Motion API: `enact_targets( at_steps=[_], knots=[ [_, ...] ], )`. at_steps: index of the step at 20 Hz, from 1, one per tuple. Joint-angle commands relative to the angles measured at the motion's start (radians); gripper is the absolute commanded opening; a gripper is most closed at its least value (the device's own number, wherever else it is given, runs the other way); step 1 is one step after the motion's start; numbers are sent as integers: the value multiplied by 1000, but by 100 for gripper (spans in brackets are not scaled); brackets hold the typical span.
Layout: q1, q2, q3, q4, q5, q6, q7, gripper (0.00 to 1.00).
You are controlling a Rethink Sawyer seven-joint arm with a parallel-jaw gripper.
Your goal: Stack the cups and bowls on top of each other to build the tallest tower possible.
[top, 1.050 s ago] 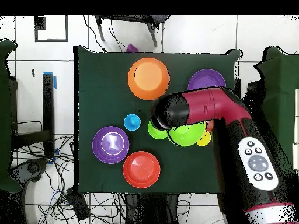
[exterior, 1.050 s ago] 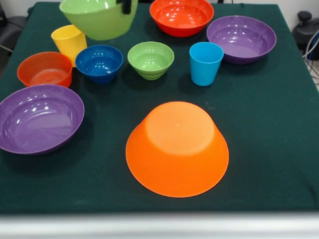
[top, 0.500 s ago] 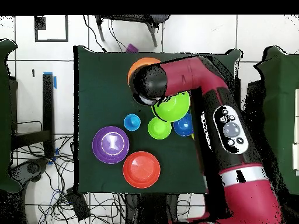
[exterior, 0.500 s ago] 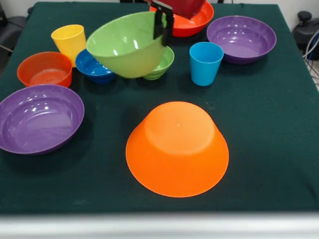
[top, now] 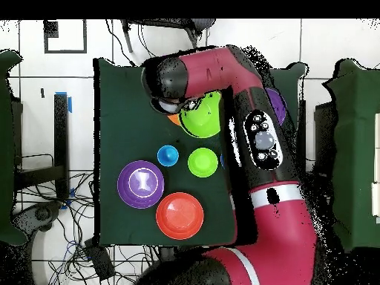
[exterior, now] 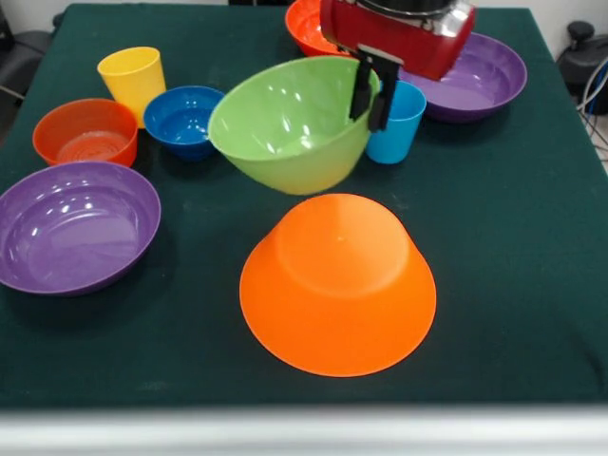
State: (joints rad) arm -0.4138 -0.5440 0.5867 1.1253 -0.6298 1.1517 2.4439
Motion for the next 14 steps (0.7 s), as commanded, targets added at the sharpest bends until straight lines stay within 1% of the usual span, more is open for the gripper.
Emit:
enact_targets(
  at_steps=[1,3,6,9,13,14],
  knots=[
    [39,98,1,-174,-75,61,-269,0],
    [46,109,-7,-187,-85,51,-275,0],
    [61,147,-11,-251,-101,57,-284,0],
    [68,173,-12,-290,-107,61,-287,0],
    [70,206,-11,-319,-108,49,-303,0],
    [69,203,-17,-303,-106,33,-298,0]
  ],
)
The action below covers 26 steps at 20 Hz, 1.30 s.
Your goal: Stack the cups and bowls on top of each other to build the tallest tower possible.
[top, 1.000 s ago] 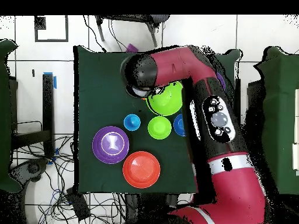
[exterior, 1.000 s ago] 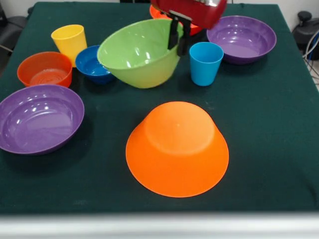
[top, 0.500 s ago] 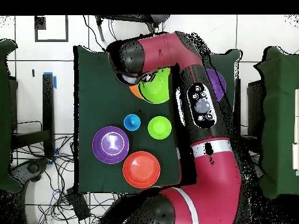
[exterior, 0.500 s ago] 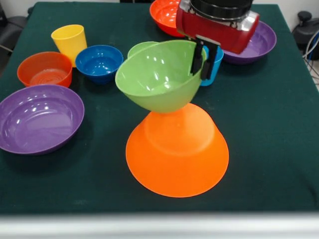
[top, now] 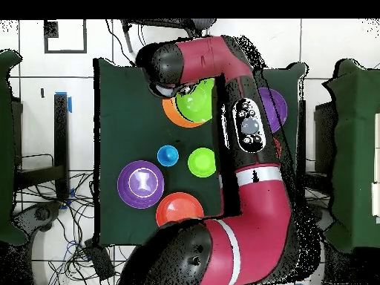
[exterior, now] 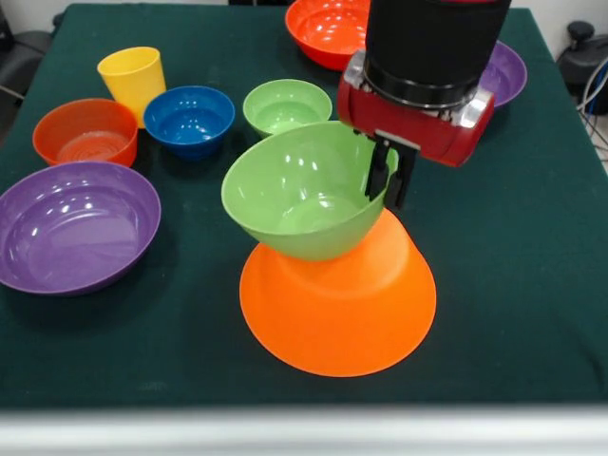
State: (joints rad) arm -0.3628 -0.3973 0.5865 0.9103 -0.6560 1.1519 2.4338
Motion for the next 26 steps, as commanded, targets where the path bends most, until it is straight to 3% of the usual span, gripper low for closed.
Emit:
enact_targets(
  at_steps=[1,12,22,26],
  knots=[
    [19,58,-19,-90,-79,32,-287,0],
    [39,55,-34,-7,-31,-12,-186,0],
    [64,51,-46,18,-11,-24,-122,0],
    [71,84,-46,12,-20,-68,-108,0]
  ],
)
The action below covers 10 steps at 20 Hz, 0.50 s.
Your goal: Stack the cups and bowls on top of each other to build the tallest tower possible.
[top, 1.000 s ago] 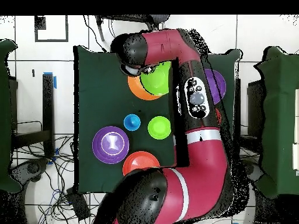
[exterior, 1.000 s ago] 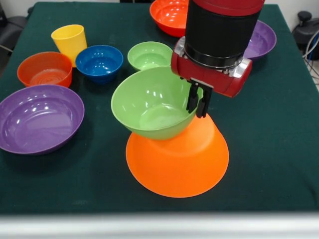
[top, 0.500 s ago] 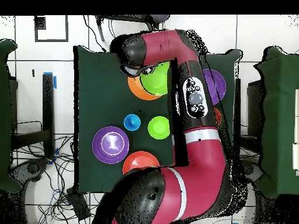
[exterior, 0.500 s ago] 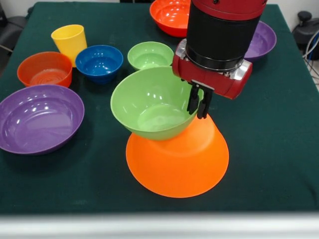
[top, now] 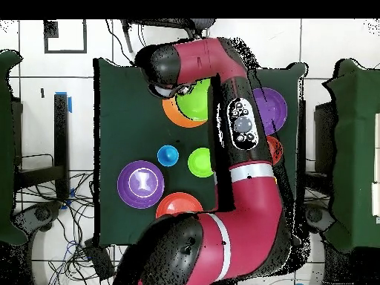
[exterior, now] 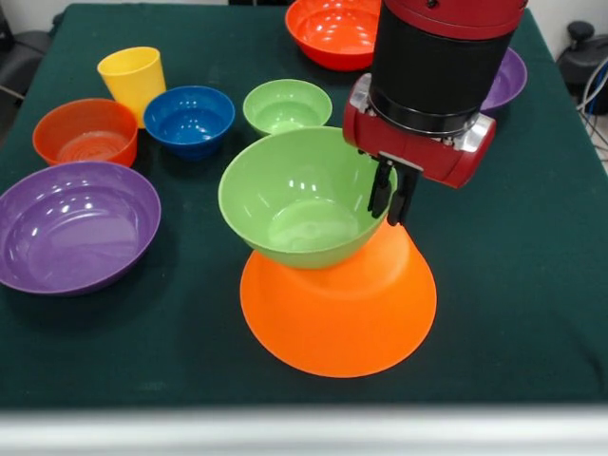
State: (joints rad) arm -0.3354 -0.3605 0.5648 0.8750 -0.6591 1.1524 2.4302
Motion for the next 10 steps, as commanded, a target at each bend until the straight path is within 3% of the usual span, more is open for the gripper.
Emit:
enact_targets(
  at_steps=[1,10],
  knots=[
    [46,56,-24,40,-21,-74,-104,0],
    [60,102,-30,8,-33,-111,-98,0]
  ],
)
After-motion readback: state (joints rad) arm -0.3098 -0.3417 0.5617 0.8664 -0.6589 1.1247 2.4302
